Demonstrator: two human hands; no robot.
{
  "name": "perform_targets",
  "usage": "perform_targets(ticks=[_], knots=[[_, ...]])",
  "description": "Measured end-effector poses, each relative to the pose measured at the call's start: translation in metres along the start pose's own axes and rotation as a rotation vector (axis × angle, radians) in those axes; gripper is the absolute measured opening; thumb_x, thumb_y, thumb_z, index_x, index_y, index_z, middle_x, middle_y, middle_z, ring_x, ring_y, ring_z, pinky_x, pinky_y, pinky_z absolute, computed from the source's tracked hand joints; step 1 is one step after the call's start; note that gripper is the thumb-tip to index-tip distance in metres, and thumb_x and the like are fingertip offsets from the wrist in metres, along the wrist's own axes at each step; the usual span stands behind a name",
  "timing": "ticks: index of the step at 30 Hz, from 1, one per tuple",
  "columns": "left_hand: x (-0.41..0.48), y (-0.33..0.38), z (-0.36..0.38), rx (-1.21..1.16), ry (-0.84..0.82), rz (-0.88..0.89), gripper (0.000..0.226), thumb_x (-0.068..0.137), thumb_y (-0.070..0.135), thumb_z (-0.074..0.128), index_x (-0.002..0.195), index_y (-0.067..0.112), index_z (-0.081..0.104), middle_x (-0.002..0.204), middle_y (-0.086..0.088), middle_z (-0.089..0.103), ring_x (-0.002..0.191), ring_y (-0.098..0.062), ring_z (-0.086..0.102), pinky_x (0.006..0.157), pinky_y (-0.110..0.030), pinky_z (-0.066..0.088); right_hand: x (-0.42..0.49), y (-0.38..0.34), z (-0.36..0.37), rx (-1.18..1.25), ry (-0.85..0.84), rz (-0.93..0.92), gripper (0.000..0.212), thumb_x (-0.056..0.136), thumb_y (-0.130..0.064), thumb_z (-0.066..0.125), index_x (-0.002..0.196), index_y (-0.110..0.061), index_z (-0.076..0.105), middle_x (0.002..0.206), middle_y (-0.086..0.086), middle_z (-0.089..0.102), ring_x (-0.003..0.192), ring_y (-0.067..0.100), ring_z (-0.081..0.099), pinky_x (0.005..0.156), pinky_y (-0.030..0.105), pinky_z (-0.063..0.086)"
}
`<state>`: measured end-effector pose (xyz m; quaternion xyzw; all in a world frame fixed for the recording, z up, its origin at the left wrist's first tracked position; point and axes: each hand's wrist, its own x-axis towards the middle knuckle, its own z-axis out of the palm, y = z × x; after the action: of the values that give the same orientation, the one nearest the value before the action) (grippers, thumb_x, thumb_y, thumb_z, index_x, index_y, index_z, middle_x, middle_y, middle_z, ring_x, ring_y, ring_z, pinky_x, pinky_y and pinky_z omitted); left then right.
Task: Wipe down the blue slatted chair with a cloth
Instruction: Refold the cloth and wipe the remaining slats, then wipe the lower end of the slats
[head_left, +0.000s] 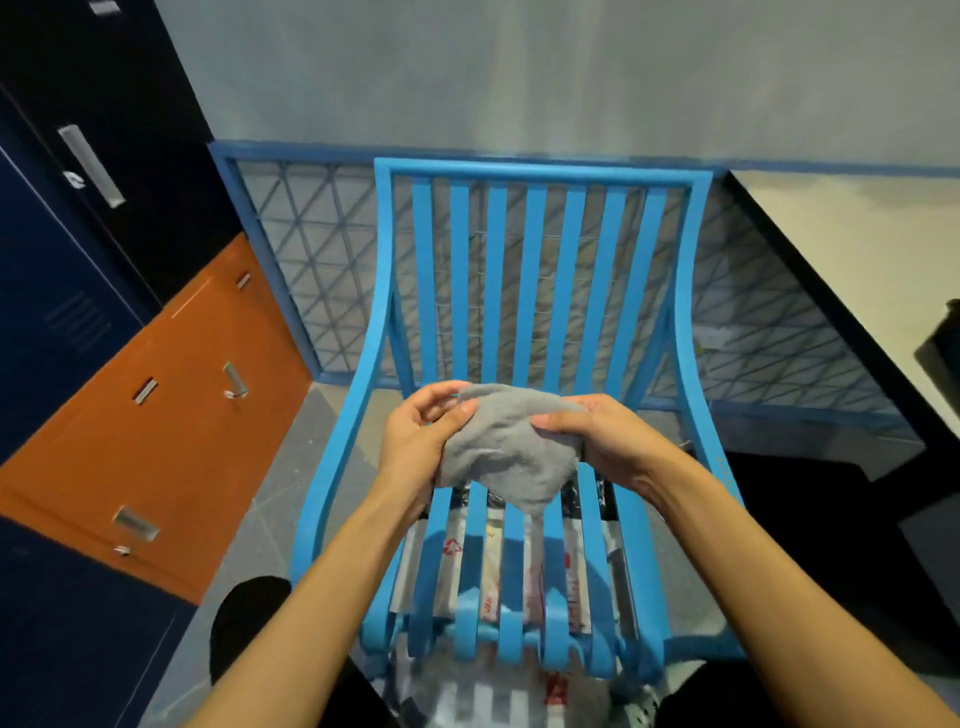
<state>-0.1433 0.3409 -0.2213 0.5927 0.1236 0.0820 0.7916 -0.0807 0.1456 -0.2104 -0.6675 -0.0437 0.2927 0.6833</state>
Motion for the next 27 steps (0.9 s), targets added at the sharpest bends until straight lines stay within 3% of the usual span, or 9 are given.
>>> perform_targets(ticks=[3, 5, 8, 10, 13, 16, 19, 23, 27], knots=[[0.026, -0.012, 0.011, -0.088, 0.099, -0.021, 0.02, 0.088, 0.0, 0.062, 0.105, 0.01, 0.065, 0.088, -0.005, 0.072, 0.081, -0.017, 0.067, 0.075, -0.028, 0.056, 0.025, 0.015, -0.003, 0.226, 0.039, 0.064, 0.031, 0.082, -0.013, 0.07, 0.11, 0.001, 0.069, 0.114, 0.02, 0.068, 0.102, 0.03, 0.065, 0.097, 0.046, 0.048], [0.044, -0.019, 0.017, -0.115, 0.045, -0.093, 0.033, 0.087, 0.001, 0.064, 0.117, 0.015, 0.061, 0.091, -0.004, 0.072, 0.083, -0.017, 0.068, 0.076, -0.029, 0.057, 0.046, 0.022, -0.008, 0.301, 0.069, 0.091, 0.03, 0.091, -0.011, 0.061, 0.118, 0.001, 0.064, 0.118, 0.019, 0.067, 0.109, 0.031, 0.064, 0.094, 0.047, 0.049], [0.072, -0.029, 0.027, 0.021, -0.087, -0.178, 0.061, 0.077, -0.005, 0.072, 0.127, 0.025, 0.055, 0.108, -0.002, 0.072, 0.097, -0.016, 0.07, 0.076, -0.03, 0.057, 0.07, 0.019, -0.023, 0.259, 0.15, 0.071, 0.028, 0.09, -0.008, 0.064, 0.116, 0.001, 0.066, 0.114, 0.02, 0.069, 0.11, 0.035, 0.064, 0.096, 0.052, 0.05], [0.093, -0.024, 0.039, 0.095, -0.075, -0.205, 0.067, 0.075, -0.007, 0.073, 0.13, 0.026, 0.054, 0.11, -0.005, 0.071, 0.099, -0.018, 0.07, 0.078, -0.033, 0.057, 0.076, 0.007, -0.038, 0.262, 0.169, 0.11, 0.029, 0.085, -0.001, 0.067, 0.113, 0.0, 0.067, 0.111, 0.018, 0.07, 0.103, 0.032, 0.067, 0.087, 0.044, 0.056], [0.111, 0.004, 0.063, 0.128, -0.008, -0.21, 0.055, 0.079, 0.0, 0.074, 0.126, 0.026, 0.058, 0.104, -0.008, 0.073, 0.096, -0.022, 0.07, 0.083, -0.04, 0.057, 0.071, -0.026, -0.055, 0.321, 0.216, 0.145, 0.034, 0.081, 0.008, 0.066, 0.112, -0.004, 0.066, 0.108, 0.014, 0.072, 0.096, 0.026, 0.07, 0.079, 0.039, 0.059], [0.104, 0.046, 0.09, 0.208, 0.001, -0.253, 0.033, 0.084, 0.006, 0.071, 0.111, 0.022, 0.065, 0.096, -0.008, 0.073, 0.087, -0.02, 0.071, 0.076, -0.034, 0.059, 0.052, -0.065, -0.064, 0.324, 0.302, 0.162, 0.026, 0.085, -0.002, 0.067, 0.111, -0.005, 0.068, 0.107, 0.014, 0.072, 0.099, 0.027, 0.069, 0.086, 0.043, 0.056], [0.089, 0.089, 0.121, 0.222, -0.046, -0.323, 0.02, 0.086, 0.007, 0.069, 0.103, 0.016, 0.067, 0.095, -0.005, 0.075, 0.088, -0.021, 0.072, 0.072, -0.035, 0.059, 0.025, -0.108, -0.077, 0.232, 0.432, 0.152, 0.018, 0.086, -0.009, 0.069, 0.104, -0.006, 0.072, 0.101, 0.013, 0.074, 0.095, 0.026, 0.071, 0.081, 0.038, 0.057], [0.052, 0.141, 0.194, 0.253, -0.17, -0.478, 0.021, 0.087, 0.008, 0.069, 0.106, 0.013, 0.065, 0.096, -0.007, 0.074, 0.074, -0.015, 0.07, 0.055, -0.031, 0.055, -0.043, -0.174, -0.116, 0.103, 0.558, 0.177, 0.013, 0.084, -0.014, 0.071, 0.096, -0.01, 0.074, 0.093, 0.009, 0.075, 0.09, 0.023, 0.071, 0.081, 0.039, 0.056], [0.017, 0.152, 0.272, 0.247, -0.333, -0.596, 0.031, 0.084, 0.006, 0.071, 0.113, 0.011, 0.062, 0.105, -0.008, 0.071, 0.076, -0.017, 0.071, 0.053, -0.032, 0.056, -0.114, -0.202, -0.174, -0.04, 0.638, 0.181, 0.014, 0.083, -0.015, 0.073, 0.096, -0.011, 0.075, 0.093, 0.008, 0.075, 0.087, 0.018, 0.07, 0.081, 0.036, 0.055]])
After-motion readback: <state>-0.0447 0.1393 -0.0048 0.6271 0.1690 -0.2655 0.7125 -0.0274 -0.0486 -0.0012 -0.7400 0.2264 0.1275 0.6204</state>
